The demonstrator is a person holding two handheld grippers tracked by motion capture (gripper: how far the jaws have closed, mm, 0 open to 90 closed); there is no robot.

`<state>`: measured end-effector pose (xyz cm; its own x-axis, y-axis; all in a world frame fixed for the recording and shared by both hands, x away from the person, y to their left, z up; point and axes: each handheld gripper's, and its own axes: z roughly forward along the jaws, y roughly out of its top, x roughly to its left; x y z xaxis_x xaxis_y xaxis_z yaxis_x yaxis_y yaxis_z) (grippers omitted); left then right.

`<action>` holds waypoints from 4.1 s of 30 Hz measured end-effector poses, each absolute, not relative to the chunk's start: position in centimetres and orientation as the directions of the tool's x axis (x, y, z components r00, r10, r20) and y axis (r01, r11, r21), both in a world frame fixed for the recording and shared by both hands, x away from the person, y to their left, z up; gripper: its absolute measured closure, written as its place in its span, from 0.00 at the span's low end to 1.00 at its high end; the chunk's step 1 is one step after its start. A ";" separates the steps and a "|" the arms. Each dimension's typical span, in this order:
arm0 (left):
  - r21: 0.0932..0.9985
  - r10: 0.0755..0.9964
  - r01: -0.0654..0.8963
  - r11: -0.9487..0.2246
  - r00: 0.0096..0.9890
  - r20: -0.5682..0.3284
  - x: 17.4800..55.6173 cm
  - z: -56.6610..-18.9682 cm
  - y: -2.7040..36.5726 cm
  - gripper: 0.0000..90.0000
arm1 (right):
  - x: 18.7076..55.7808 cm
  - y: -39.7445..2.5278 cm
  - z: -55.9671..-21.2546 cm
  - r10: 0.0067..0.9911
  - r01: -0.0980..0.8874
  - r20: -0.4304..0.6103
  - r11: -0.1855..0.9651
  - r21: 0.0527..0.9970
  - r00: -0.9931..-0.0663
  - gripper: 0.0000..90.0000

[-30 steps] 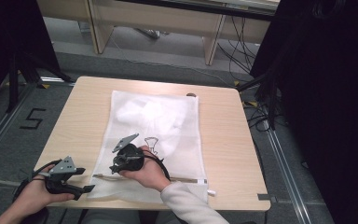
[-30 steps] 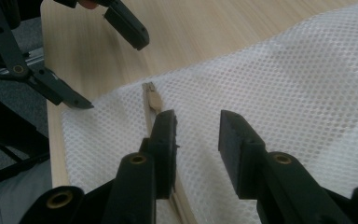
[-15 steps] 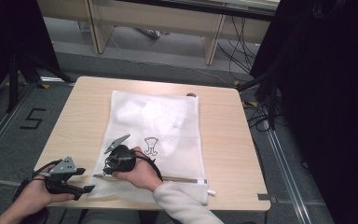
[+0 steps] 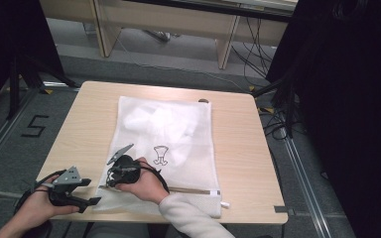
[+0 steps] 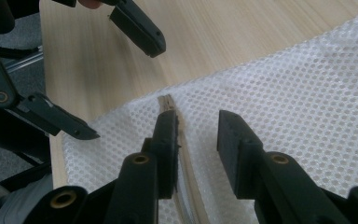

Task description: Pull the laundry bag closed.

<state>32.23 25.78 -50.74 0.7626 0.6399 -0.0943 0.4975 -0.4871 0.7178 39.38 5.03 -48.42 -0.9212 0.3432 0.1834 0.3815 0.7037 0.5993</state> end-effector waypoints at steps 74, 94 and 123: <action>0.689 0.638 0.593 -0.415 0.730 -0.244 32.6 -50.5 24.2 0.67 | 38.7 6.4 -47.0 0.289 0.317 0.139 0.781 0.538 -0.947 0.91; 0.728 0.679 0.617 -0.301 0.674 -0.291 32.3 -49.3 24.0 0.95 | 38.4 4.5 -47.2 0.278 0.309 0.138 0.807 0.502 -0.951 0.92; 0.759 0.682 0.593 -0.268 0.674 -0.285 32.3 -48.6 24.6 0.95 | 38.0 2.1 -47.5 0.311 0.342 0.148 0.791 0.507 -0.939 0.92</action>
